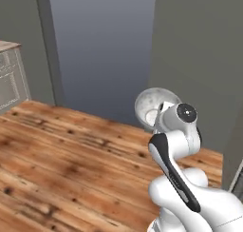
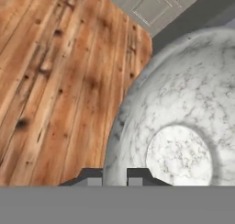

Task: Move the bowls from the cabinet to the plates on the dining table.

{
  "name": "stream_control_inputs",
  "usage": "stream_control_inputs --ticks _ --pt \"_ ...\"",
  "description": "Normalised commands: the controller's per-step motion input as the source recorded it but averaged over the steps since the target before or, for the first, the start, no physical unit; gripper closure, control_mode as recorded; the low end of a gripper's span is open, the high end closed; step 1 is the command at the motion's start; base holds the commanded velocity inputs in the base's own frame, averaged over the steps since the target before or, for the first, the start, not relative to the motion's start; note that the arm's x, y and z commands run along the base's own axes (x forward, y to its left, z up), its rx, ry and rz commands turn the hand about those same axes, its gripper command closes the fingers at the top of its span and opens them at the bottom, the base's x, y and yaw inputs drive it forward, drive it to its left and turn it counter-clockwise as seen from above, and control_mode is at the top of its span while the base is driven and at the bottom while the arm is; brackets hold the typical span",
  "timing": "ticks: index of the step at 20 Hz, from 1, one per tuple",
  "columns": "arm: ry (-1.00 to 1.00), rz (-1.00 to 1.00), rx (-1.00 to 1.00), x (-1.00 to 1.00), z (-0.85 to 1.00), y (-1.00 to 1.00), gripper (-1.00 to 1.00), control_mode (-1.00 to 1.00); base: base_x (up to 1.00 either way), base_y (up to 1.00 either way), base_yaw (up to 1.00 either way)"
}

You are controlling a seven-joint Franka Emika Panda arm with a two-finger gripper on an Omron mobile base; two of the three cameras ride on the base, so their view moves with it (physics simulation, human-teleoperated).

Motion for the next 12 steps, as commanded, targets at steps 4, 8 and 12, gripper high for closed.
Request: stream_control_inputs --ticks 4,8,12 --pt "0.00 0.00 0.00 0.00 0.00 0.00 1.00 1.00 1.00 0.63 0.38" --pt "0.00 0.00 0.00 0.00 0.00 0.00 1.00 1.00 1.00 0.56 0.41" --pt "0.00 0.00 0.00 0.00 0.00 0.00 1.00 1.00 1.00 0.42 0.40"
